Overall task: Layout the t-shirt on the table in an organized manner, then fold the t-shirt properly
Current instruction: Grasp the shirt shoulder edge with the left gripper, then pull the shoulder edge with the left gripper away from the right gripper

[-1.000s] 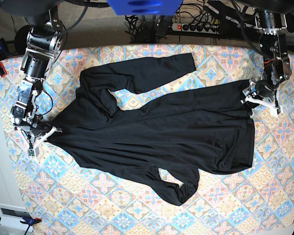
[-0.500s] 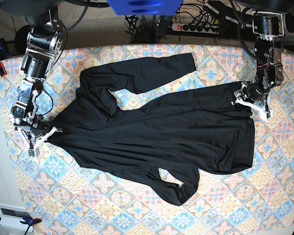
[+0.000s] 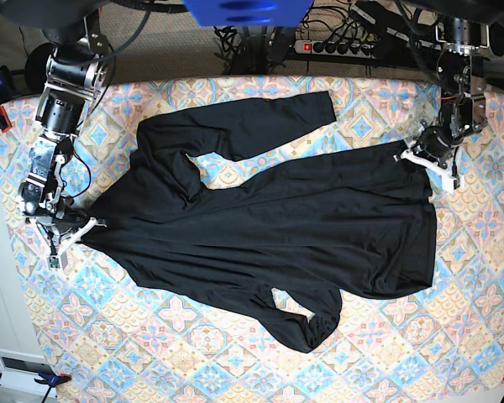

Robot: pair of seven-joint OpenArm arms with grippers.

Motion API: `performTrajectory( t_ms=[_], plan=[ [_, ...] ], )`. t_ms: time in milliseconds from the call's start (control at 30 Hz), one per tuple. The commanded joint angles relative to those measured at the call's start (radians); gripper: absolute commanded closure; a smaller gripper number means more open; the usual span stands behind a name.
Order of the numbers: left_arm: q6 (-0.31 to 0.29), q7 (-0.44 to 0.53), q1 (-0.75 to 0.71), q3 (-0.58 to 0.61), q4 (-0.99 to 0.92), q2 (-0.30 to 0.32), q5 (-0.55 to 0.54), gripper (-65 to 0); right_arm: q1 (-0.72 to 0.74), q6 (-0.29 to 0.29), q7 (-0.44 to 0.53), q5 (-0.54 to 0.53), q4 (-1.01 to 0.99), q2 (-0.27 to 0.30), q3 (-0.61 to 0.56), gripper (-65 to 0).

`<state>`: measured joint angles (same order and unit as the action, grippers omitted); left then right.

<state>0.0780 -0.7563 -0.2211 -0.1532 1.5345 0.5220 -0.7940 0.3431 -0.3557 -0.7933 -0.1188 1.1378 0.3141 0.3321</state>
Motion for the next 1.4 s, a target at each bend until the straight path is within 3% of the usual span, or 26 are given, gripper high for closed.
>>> performTrajectory(
  t_ms=[0,200,433,767,1033,1367],
  plan=[
    [-0.001,-0.002,0.009,-0.004,0.013,0.019,-0.003,-8.5,0.027,0.002,0.021,-0.008,0.020,0.018,0.005,0.0],
    [-0.001,-0.002,0.009,-0.004,0.016,0.020,-0.003,0.0,0.027,0.002,0.021,-0.008,0.020,0.018,0.005,0.0],
    [-0.001,-0.004,-0.031,-0.075,0.027,0.023,-0.009,0.0,0.027,0.002,0.021,-0.008,0.014,0.018,0.005,0.0],
    [-0.002,-0.004,-0.165,-0.173,0.243,0.023,-0.003,0.0,0.027,0.002,0.021,-0.008,0.011,0.021,0.005,0.0],
    [-0.002,-0.002,-0.226,-0.239,0.271,0.020,-0.003,0.0,0.027,0.002,0.021,-0.008,0.009,0.023,0.014,0.0],
    [-0.002,-0.007,-0.275,-0.233,0.272,0.017,-0.006,0.0,0.027,0.002,0.021,-0.008,0.009,0.024,0.015,0.0]
  ],
)
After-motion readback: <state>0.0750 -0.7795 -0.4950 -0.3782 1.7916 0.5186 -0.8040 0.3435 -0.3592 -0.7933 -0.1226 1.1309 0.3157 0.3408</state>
